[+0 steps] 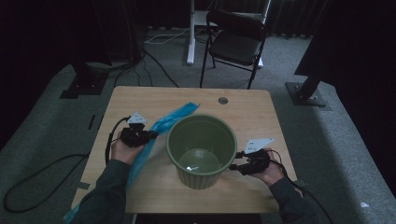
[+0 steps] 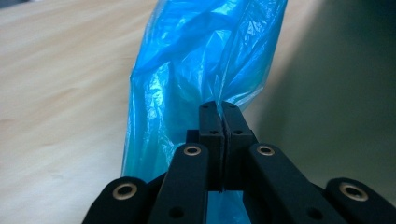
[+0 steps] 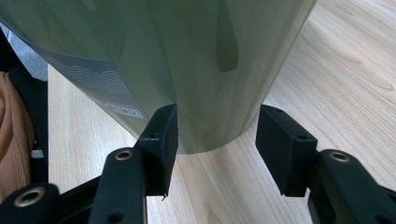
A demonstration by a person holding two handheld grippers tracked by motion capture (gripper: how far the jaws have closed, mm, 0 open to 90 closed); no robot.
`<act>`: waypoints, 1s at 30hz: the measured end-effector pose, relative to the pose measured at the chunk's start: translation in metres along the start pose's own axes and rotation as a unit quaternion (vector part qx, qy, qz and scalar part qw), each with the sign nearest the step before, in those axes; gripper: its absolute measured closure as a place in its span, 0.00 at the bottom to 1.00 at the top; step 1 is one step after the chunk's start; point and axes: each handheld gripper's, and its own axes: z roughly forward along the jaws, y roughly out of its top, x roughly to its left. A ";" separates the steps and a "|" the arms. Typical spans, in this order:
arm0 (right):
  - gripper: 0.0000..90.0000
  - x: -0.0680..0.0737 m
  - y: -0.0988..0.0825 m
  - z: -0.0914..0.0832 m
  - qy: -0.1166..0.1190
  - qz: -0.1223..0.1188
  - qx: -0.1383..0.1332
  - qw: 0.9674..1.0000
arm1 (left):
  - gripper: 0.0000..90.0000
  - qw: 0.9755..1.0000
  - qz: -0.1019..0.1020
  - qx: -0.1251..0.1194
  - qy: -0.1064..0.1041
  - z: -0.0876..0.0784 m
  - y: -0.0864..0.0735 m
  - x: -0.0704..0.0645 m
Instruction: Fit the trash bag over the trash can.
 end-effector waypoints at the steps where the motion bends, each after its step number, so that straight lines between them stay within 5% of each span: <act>1: 0.53 0.000 0.000 0.000 0.000 0.001 -0.001 1.000 | 0.99 1.000 0.000 -0.003 -0.006 -0.001 -0.001 -0.004; 8: 0.53 0.001 0.001 0.002 -0.001 0.000 -0.002 1.000 | 0.98 0.999 0.014 0.001 -0.038 -0.002 -0.005 -0.027; 16: 0.54 0.001 0.006 0.003 -0.005 0.004 -0.008 1.000 | 0.98 0.998 0.031 0.001 -0.046 0.004 0.003 -0.031; 30: 0.54 -0.001 0.016 0.013 -0.013 0.001 -0.007 1.000 | 0.99 0.999 0.035 0.001 -0.015 0.013 0.017 -0.020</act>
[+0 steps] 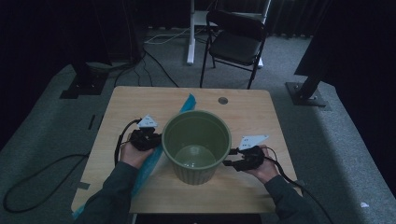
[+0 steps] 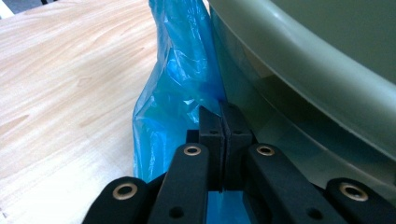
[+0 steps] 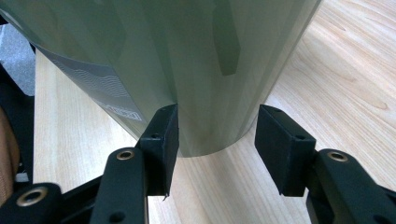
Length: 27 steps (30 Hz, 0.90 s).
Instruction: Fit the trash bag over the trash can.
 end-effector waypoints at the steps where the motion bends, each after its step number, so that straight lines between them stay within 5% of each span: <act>1: 0.54 -0.001 0.001 0.001 0.001 0.000 0.000 1.000 | 0.99 1.000 0.001 0.000 0.002 0.001 0.001 0.001; 15: 0.55 -0.011 0.003 0.003 -0.005 0.003 -0.008 1.000 | 0.98 1.000 0.016 -0.011 0.017 0.001 0.018 0.019; 27: 0.55 -0.014 0.001 -0.001 -0.011 0.008 -0.012 1.000 | 0.99 0.997 0.019 -0.068 0.033 -0.049 0.022 0.037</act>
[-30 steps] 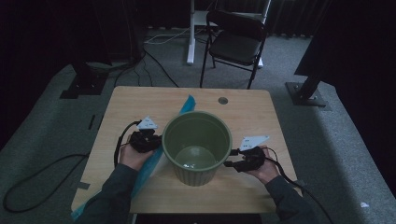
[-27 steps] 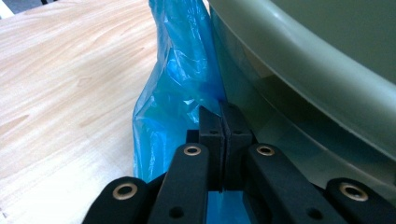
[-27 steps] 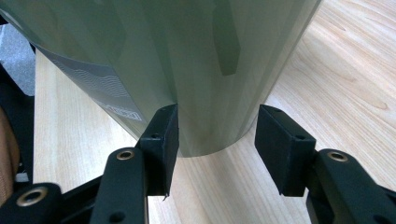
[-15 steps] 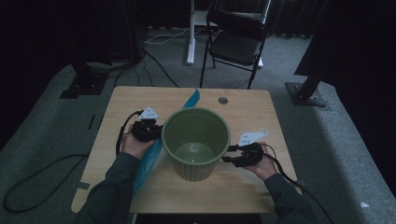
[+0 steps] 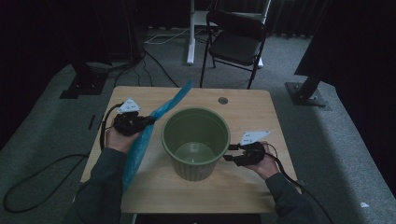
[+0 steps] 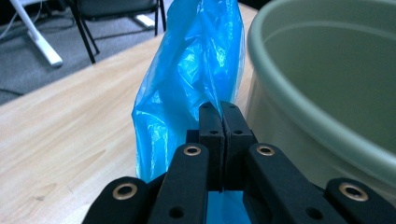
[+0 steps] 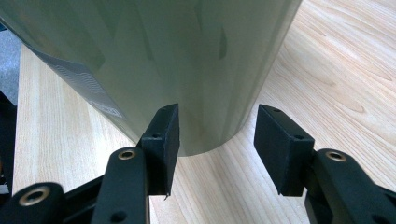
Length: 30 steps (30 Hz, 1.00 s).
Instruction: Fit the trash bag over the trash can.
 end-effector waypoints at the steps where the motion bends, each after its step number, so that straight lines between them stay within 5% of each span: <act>1: 0.55 -0.001 0.000 0.000 0.000 0.000 0.000 1.000 | 0.99 1.000 0.004 -0.004 -0.001 -0.003 0.002 0.000; 14: 0.55 -0.002 -0.002 -0.002 -0.001 0.003 -0.003 1.000 | 0.99 0.998 0.044 -0.032 -0.022 -0.020 0.019 -0.018; 30: 0.56 -0.004 -0.004 -0.004 -0.002 0.008 -0.003 1.000 | 0.98 0.994 0.095 -0.025 -0.054 -0.032 0.028 -0.052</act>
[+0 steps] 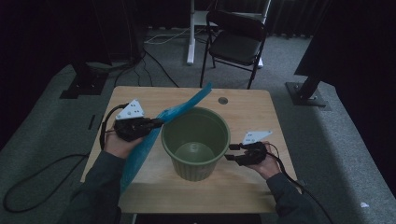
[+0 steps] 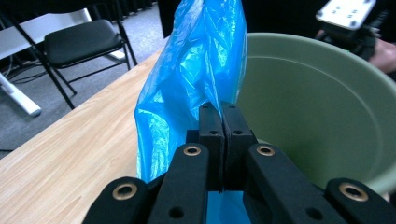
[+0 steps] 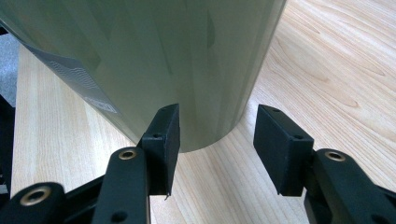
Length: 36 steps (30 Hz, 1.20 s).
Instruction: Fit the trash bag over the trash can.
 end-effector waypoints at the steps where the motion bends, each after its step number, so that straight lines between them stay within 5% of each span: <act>1: 0.56 0.000 0.000 0.000 0.000 0.000 0.000 1.000 | 0.98 1.000 0.005 0.002 -0.003 -0.001 0.000 -0.003; 8: 0.56 0.000 0.000 0.000 -0.001 0.000 -0.002 1.000 | 0.98 0.999 0.027 0.021 -0.019 -0.012 -0.005 -0.021; 17: 0.56 0.000 0.000 0.001 0.000 -0.002 0.000 1.000 | 0.98 0.996 0.039 0.071 -0.048 -0.002 -0.017 -0.032; 28: 0.56 -0.001 0.000 0.000 0.000 0.002 -0.001 1.000 | 0.97 0.993 0.048 0.097 -0.052 0.015 -0.002 -0.029; 36: 0.56 -0.003 -0.001 -0.004 -0.005 0.004 -0.007 1.000 | 0.96 0.988 0.069 0.125 -0.060 0.036 0.014 -0.031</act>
